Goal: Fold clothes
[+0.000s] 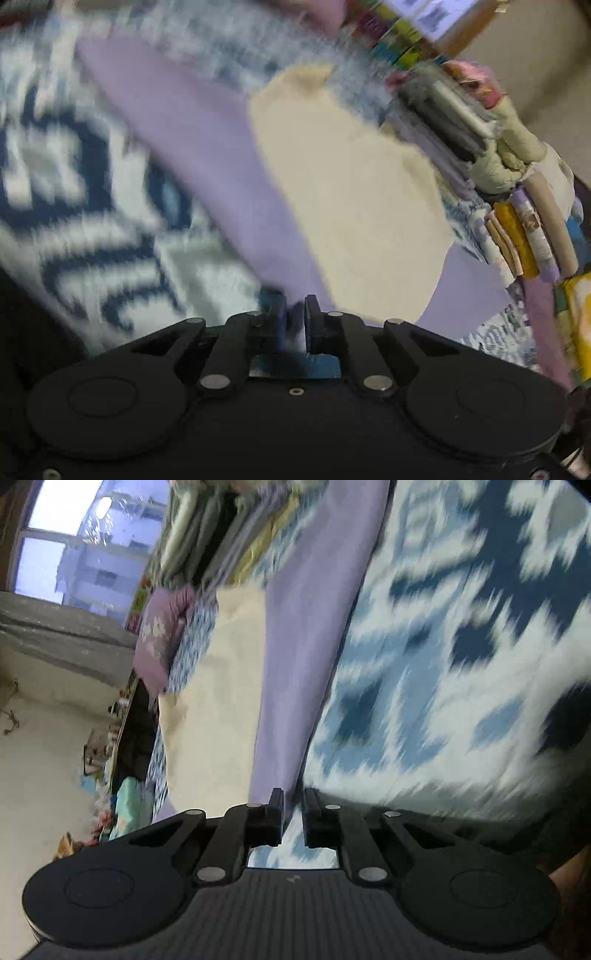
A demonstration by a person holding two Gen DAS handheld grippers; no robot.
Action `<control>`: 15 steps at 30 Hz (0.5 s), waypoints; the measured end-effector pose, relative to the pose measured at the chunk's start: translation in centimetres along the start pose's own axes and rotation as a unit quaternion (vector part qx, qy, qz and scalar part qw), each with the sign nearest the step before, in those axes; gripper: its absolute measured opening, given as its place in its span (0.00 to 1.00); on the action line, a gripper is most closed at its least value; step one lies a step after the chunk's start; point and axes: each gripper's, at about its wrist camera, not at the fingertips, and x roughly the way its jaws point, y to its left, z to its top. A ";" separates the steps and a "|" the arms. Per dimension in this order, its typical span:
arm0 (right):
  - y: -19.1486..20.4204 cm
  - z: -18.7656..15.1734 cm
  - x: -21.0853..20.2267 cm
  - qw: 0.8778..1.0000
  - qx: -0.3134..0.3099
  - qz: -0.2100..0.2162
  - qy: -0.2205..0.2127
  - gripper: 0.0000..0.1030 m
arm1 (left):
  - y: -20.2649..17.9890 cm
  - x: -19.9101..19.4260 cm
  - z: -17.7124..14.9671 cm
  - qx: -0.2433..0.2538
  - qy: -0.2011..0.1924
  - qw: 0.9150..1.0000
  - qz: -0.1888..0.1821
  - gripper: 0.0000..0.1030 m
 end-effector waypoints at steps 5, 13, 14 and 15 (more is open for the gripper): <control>-2.7 3.3 -0.8 0.997 0.054 0.015 -0.051 0.23 | -2.7 1.1 -1.3 0.088 -0.020 0.996 -0.021 0.09; -0.8 8.8 1.3 0.995 -0.050 0.043 -0.075 0.35 | -4.6 4.4 -2.4 0.118 0.009 0.992 -0.030 0.17; -0.7 9.5 2.1 0.995 -0.068 0.032 -0.071 0.36 | -4.8 4.8 -2.5 0.122 0.011 0.992 -0.025 0.17; -0.8 10.1 2.7 0.994 -0.081 0.016 -0.076 0.34 | -5.0 5.2 -2.6 0.126 0.012 0.992 -0.020 0.17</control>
